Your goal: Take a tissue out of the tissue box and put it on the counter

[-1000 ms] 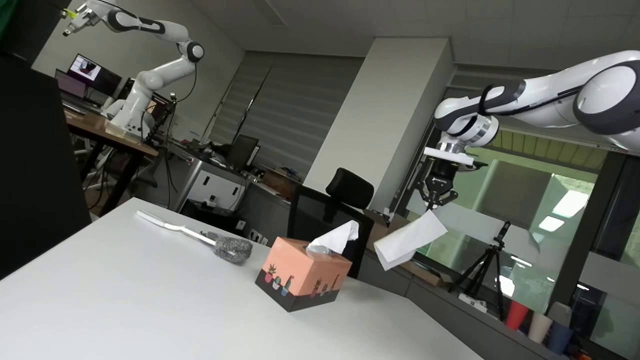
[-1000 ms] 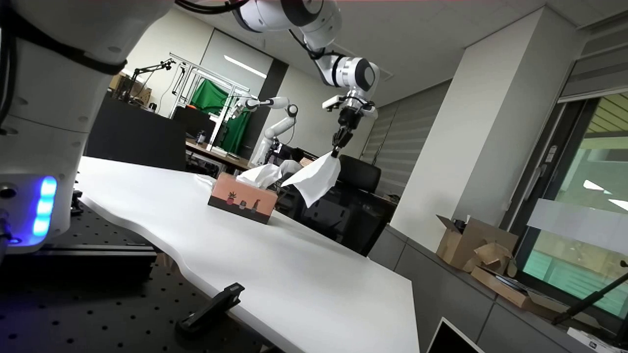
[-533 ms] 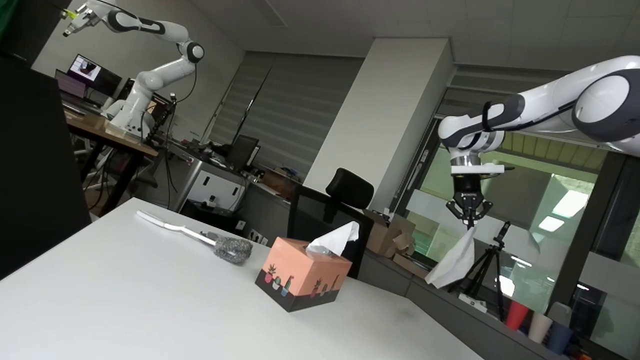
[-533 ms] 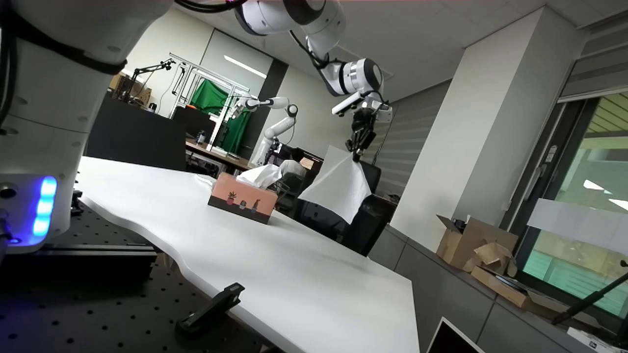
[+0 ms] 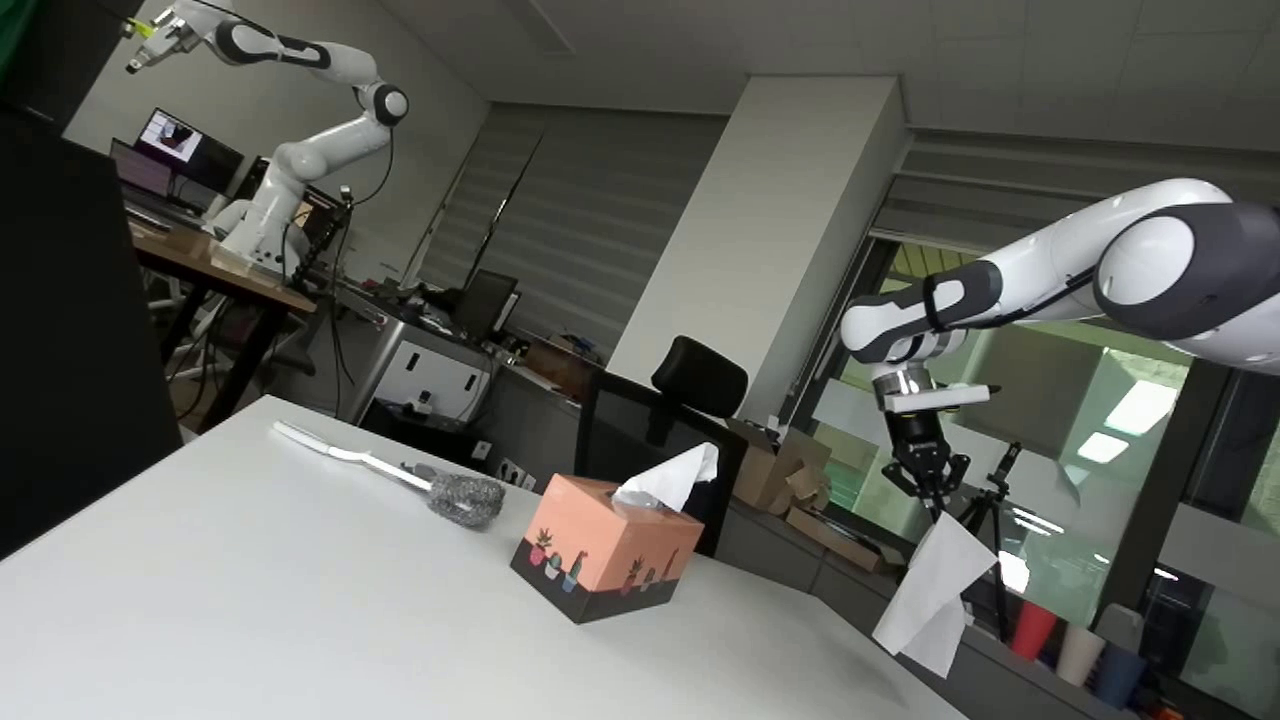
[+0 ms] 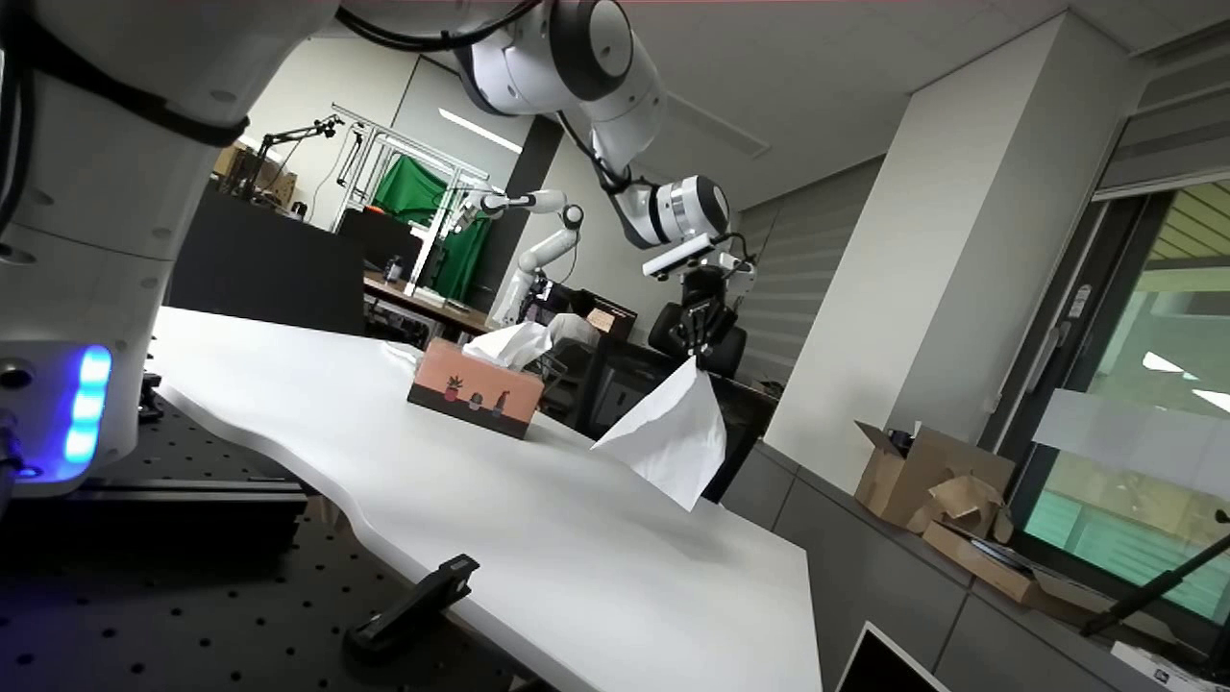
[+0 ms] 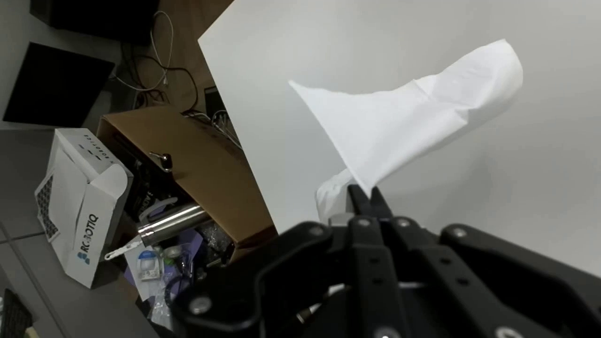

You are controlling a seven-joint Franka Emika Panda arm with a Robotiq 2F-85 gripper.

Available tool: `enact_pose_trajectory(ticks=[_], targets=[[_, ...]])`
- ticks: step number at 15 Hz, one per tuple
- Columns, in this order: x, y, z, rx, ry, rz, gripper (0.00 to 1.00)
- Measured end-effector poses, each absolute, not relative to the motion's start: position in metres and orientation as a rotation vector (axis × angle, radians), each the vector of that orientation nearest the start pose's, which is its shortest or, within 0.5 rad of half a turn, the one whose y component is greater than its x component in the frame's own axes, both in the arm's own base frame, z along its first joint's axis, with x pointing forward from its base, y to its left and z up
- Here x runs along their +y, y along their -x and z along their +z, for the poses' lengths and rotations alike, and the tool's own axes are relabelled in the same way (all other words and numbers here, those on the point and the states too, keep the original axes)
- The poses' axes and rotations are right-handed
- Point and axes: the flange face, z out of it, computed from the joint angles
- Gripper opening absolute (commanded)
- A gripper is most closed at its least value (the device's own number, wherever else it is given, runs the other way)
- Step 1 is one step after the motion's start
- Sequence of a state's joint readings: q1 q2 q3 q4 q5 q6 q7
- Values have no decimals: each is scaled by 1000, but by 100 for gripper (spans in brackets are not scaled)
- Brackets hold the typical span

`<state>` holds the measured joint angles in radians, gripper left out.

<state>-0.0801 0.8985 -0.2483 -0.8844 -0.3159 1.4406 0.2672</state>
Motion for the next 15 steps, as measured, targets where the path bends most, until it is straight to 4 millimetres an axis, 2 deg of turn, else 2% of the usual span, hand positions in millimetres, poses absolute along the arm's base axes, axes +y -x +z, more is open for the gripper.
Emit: enact_pose_trajectory(ticks=[4,10,13,15], targets=[[-205,-713,367,-667,-2511,-406,1],[-206,-713,367,-666,-2510,-406,0],[-206,-721,357,-728,-2568,-319,0],[-214,-727,340,-824,-2623,-234,0]])
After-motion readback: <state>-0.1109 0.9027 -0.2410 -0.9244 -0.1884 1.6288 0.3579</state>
